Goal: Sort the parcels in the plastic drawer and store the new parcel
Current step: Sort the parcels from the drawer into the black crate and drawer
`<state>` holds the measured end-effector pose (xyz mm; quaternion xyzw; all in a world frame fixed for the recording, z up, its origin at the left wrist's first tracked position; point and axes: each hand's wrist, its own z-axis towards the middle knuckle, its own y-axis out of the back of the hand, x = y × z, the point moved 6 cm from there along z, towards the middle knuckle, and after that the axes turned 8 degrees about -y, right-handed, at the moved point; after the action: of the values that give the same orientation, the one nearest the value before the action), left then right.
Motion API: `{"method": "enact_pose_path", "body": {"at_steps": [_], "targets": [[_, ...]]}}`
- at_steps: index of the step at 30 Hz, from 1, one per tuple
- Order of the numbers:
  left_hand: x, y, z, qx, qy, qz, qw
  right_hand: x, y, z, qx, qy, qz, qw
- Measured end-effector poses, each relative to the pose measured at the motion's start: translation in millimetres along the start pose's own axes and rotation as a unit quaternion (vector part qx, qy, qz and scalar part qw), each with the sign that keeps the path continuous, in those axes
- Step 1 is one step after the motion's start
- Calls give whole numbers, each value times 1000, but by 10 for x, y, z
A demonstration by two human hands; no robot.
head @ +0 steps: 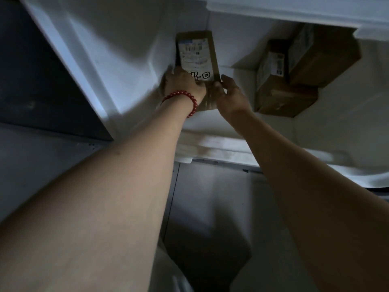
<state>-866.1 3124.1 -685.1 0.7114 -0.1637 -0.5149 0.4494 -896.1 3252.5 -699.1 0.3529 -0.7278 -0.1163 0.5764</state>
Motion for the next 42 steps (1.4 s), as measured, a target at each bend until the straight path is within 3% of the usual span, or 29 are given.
{"method": "enact_pose_path", "body": {"at_steps": [5, 8, 14, 21, 29, 39, 42], "targets": [[45, -71, -32, 36, 37, -101, 994, -167, 31, 83, -6, -104, 72, 992], [-23, -113, -109, 53, 38, -149, 987, -220, -2, 50, 14, -127, 87, 988], [-129, 6, -235, 37, 30, -187, 981, -221, 49, -68, 32, -184, 228, 956], [-320, 346, -550, 16, -12, -196, 980, 1, 332, -418, 17, -124, 227, 966], [-480, 577, -1065, -14, 10, -318, 948, 212, 656, -1039, -25, -71, 247, 966], [-539, 888, -2000, -3, -53, -235, 971, 84, 806, -2014, -48, -2, 233, 971], [-377, 859, -2303, 2, -41, -261, 964, 55, 772, -2311, -59, 44, 184, 980]]}}
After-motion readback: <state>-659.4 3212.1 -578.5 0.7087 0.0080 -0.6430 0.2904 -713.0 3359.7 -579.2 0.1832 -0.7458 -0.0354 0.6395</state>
